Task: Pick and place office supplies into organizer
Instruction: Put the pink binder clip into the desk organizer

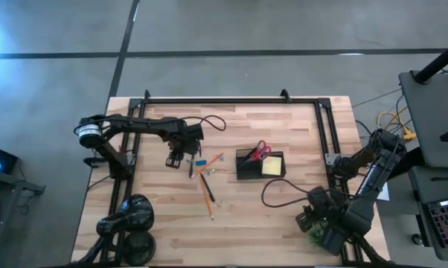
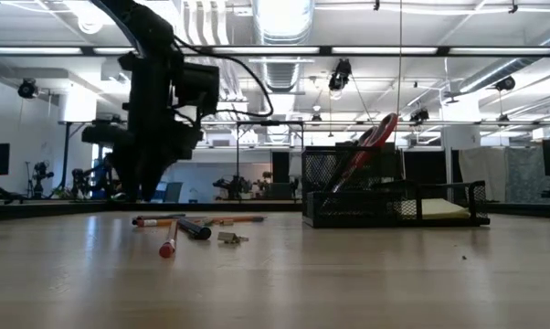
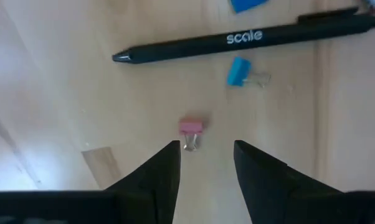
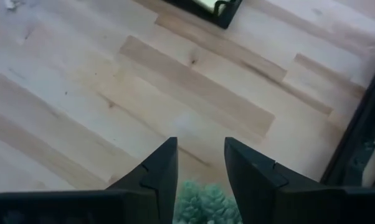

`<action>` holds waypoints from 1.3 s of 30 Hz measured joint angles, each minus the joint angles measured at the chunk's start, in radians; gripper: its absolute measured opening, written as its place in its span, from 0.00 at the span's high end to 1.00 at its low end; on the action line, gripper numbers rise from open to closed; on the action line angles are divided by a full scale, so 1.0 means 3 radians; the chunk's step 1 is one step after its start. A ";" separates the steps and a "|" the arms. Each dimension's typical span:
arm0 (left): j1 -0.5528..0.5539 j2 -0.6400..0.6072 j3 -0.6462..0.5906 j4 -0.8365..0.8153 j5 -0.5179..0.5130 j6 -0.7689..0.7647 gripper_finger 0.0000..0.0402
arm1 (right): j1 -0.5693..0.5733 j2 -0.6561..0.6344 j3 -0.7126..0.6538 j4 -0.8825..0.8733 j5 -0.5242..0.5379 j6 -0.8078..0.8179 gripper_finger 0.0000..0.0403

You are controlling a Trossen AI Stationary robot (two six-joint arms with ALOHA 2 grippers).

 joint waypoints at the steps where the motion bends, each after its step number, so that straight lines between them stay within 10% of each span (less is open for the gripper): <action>1: 0.0001 -0.0015 -0.0045 0.0006 -0.0006 0.0013 0.66 | 0.0000 0.0000 0.0000 -0.0027 0.0000 0.0000 0.70; 29: 0.0060 -0.0054 -0.0548 0.0807 -0.0021 0.0032 0.66 | -0.0037 -0.0004 -0.0001 -0.0118 -0.0028 0.0086 0.72; 39: 0.0069 -0.0047 -0.0558 0.0826 -0.0028 0.0038 0.91 | -0.0074 -0.0005 -0.0001 -0.0116 -0.0028 0.0074 0.74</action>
